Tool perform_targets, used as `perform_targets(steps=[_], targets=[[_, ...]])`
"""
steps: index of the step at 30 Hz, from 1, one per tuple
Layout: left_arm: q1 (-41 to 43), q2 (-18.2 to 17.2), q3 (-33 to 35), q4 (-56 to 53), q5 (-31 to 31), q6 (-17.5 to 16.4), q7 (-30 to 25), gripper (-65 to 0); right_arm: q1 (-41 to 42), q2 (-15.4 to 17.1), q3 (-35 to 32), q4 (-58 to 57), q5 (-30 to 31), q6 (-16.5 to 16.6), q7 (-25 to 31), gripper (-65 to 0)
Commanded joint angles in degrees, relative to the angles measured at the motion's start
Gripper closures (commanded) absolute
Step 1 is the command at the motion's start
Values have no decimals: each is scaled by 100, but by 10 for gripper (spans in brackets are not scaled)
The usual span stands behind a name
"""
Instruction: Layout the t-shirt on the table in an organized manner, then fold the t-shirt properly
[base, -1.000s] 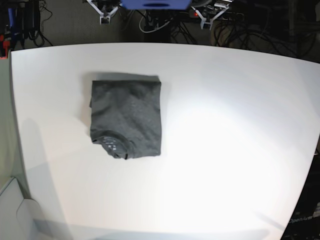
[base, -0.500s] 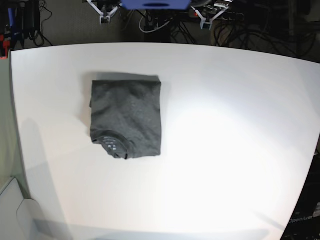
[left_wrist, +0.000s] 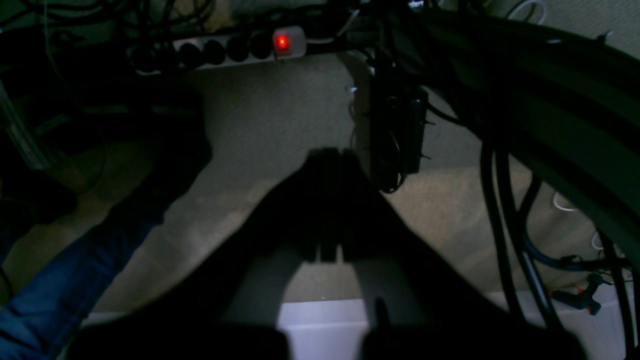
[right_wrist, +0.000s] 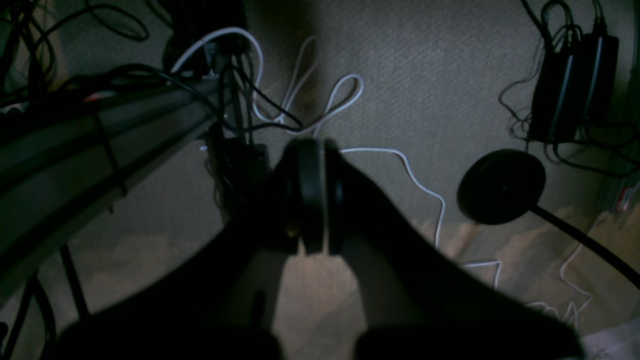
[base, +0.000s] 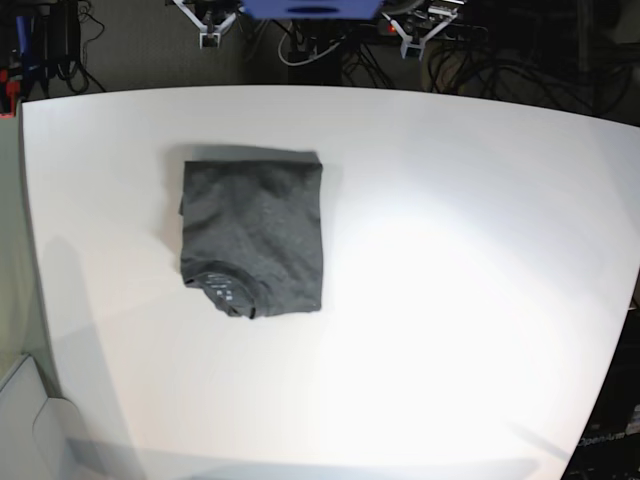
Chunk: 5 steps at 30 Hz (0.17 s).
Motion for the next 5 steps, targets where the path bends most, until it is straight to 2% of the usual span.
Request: perform_targets(steps=[1,5], targets=[[10,-8,-9,-4,-12,-2,-22,-4,-21,-2,-9,8,8,-41,69,0],[-157,0,9,-4,-12,-2,-22,-4,-21,-2,-9,8,8,-41,69,0]])
